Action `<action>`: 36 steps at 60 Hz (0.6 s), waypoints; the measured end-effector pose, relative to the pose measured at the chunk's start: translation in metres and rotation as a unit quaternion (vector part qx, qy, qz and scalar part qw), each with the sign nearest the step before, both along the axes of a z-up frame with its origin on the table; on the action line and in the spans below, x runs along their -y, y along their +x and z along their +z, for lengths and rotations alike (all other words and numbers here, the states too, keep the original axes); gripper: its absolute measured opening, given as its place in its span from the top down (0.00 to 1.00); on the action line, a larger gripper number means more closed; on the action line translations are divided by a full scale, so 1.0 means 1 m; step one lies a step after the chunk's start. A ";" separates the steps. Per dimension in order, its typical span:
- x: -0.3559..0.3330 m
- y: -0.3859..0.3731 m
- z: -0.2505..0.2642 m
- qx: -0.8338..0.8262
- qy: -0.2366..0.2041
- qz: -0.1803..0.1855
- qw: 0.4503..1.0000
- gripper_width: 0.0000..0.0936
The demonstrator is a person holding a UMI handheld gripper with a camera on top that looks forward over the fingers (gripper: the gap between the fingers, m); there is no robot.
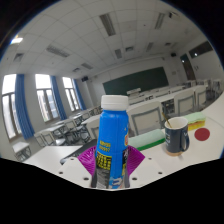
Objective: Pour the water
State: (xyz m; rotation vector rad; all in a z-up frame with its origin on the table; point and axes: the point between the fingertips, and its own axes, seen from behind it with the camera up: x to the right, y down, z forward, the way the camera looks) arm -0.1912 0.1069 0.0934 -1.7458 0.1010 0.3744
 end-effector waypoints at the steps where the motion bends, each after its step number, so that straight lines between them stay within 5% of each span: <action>1: -0.001 -0.003 0.007 -0.030 -0.002 0.000 1.000 0.61; 9: -0.023 0.018 0.047 -0.275 -0.006 -0.013 0.961 0.61; 20: -0.042 0.028 0.072 -0.545 -0.043 0.016 0.837 0.61; 36: -0.032 0.041 0.086 -0.727 -0.059 0.014 0.684 0.61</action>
